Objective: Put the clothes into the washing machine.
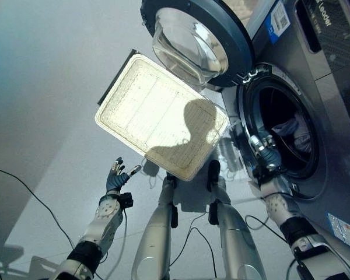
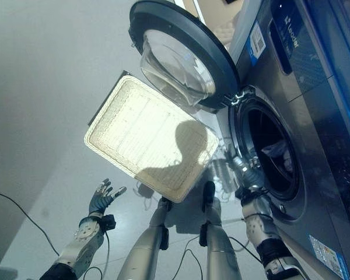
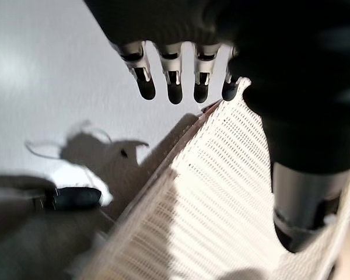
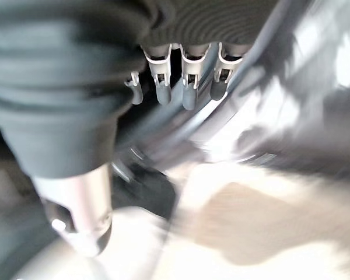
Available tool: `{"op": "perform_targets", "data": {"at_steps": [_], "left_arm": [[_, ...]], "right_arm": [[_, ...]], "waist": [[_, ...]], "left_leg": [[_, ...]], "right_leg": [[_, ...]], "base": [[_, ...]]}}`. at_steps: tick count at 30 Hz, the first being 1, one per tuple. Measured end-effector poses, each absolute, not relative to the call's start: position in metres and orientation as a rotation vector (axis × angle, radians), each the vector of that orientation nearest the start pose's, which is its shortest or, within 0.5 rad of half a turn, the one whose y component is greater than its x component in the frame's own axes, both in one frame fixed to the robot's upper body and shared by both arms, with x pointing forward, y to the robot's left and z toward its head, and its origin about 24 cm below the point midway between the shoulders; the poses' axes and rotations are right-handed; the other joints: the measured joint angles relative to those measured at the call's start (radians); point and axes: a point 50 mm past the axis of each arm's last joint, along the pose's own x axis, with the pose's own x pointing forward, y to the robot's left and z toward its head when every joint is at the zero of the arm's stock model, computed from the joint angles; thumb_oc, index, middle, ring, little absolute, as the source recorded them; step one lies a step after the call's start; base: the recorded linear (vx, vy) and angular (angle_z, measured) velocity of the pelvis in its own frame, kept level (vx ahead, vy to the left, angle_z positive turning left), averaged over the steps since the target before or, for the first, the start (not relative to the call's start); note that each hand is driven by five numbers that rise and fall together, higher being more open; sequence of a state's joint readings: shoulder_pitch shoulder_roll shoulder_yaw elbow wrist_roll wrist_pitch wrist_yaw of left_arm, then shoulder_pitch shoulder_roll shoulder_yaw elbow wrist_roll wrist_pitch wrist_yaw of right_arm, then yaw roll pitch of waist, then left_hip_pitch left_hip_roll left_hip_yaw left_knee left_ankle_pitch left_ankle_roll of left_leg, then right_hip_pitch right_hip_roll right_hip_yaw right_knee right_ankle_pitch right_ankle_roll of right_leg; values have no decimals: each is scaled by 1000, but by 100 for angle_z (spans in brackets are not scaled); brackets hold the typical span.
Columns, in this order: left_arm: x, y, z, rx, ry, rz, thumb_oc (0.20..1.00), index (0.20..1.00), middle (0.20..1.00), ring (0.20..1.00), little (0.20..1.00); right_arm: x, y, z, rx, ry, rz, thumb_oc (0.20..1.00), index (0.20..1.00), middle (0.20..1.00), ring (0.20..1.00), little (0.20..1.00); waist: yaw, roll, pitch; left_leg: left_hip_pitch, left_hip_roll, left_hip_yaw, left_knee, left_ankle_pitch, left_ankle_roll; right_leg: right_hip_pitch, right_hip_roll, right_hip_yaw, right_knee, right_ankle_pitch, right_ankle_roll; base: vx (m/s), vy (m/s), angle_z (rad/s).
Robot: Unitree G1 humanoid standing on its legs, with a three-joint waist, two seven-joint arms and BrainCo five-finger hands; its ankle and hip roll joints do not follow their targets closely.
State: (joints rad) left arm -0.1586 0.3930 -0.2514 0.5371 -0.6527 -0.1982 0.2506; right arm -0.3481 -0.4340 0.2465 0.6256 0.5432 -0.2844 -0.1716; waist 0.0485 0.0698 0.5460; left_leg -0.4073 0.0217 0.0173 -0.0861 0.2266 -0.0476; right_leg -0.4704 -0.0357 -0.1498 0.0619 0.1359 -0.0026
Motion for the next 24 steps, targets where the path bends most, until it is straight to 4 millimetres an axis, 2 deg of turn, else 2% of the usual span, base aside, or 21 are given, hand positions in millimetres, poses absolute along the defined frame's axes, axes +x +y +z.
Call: {"op": "perform_targets", "data": {"at_steps": [1,2,4,6,8,9,10,12,13,14,17,19,24], "left_arm": [[257,229,-29,-187,295,281,1000,1000,1000,1000,1000],[249,232,-41,-206,339,279,1000,1000,1000,1000,1000],[238,236,-54,-217,389,265,1000,1000,1000,1000,1000],[221,238,-69,-226,449,229,1000,1000,1000,1000,1000],[213,238,-80,-249,500,214,1000,1000,1000,1000,1000],[202,234,-92,-269,552,189,1000,1000,1000,1000,1000],[198,233,-96,-270,574,182,1000,1000,1000,1000,1000],[173,227,-120,-263,722,159,1000,1000,1000,1000,1000],[173,227,-120,-263,722,159,1000,1000,1000,1000,1000],[156,222,-130,-257,793,128,1000,1000,1000,1000,1000],[133,217,-145,-220,916,93,1000,1000,1000,1000,1000],[112,215,-153,-164,1003,35,1000,1000,1000,1000,1000],[106,203,-156,-42,1043,-100,1000,1000,1000,1000,1000]], "right_arm": [[304,-228,20,-170,93,-101,1000,1000,1000,1000,1000],[298,-231,6,-266,164,-63,1000,1000,1000,1000,1000],[289,-235,-12,-295,254,-47,1000,1000,1000,1000,1000],[268,-239,-40,-296,376,-27,1000,1000,1000,1000,1000],[254,-238,-60,-261,478,-28,1000,1000,1000,1000,1000],[234,-235,-82,-206,595,-22,1000,1000,1000,1000,1000],[228,-234,-89,-182,633,-25,1000,1000,1000,1000,1000],[191,-231,-120,-65,827,-75,1000,1000,1000,1000,1000],[191,-231,-120,-65,827,-75,1000,1000,1000,1000,1000],[166,-231,-133,-50,910,-77,1000,1000,1000,1000,1000],[145,-233,-144,-39,1017,-87,1000,1000,1000,1000,1000],[126,-226,-152,-32,1093,-34,1000,1000,1000,1000,1000],[112,-214,-159,-24,1143,29,1000,1000,1000,1000,1000]], "waist": [[0,0,0],[-1,0,0],[-3,-1,-7],[2,-1,-53],[12,-1,-62],[20,0,-101],[21,-1,-117],[18,-1,-198],[18,-1,-198],[17,-3,-262],[13,-10,-305],[-4,-23,-375],[-7,-40,-458]], "left_leg": [[32,0,-4,0,-2,-1],[78,2,-7,0,-9,3],[130,4,-17,0,-19,0],[146,10,-20,4,-27,1],[181,11,-19,1,-28,2],[202,11,-19,-1,-35,4],[207,11,-19,-1,-37,6],[245,9,-17,-2,-52,6],[245,9,-17,-2,-52,6],[255,9,-16,-2,-63,6],[313,9,-8,-7,-80,3],[346,13,-6,-8,-96,4],[395,16,-5,-7,-112,1]], "right_leg": [[35,0,-3,-4,-2,0],[88,2,-7,-15,-5,-1],[151,3,-15,-32,-8,-1],[175,3,-27,-32,-21,-9],[210,4,-28,-36,-24,-12],[239,5,-29,-51,-25,-12],[245,5,-29,-54,-24,-11],[301,5,-33,-91,-21,-7],[301,5,-33,-91,-21,-7],[319,6,-37,-112,-21,-7],[399,7,-49,-154,-13,2],[433,11,-50,-154,-29,-2],[480,15,-50,-155,-51,-7]], "base": [[-3,-38,9],[23,-31,8],[50,-10,12],[69,2,18],[75,9,5],[86,5,1],[94,0,4],[57,-1,3],[82,25,0],[112,43,2],[114,36,-1],[143,15,3],[109,9,1]]}}
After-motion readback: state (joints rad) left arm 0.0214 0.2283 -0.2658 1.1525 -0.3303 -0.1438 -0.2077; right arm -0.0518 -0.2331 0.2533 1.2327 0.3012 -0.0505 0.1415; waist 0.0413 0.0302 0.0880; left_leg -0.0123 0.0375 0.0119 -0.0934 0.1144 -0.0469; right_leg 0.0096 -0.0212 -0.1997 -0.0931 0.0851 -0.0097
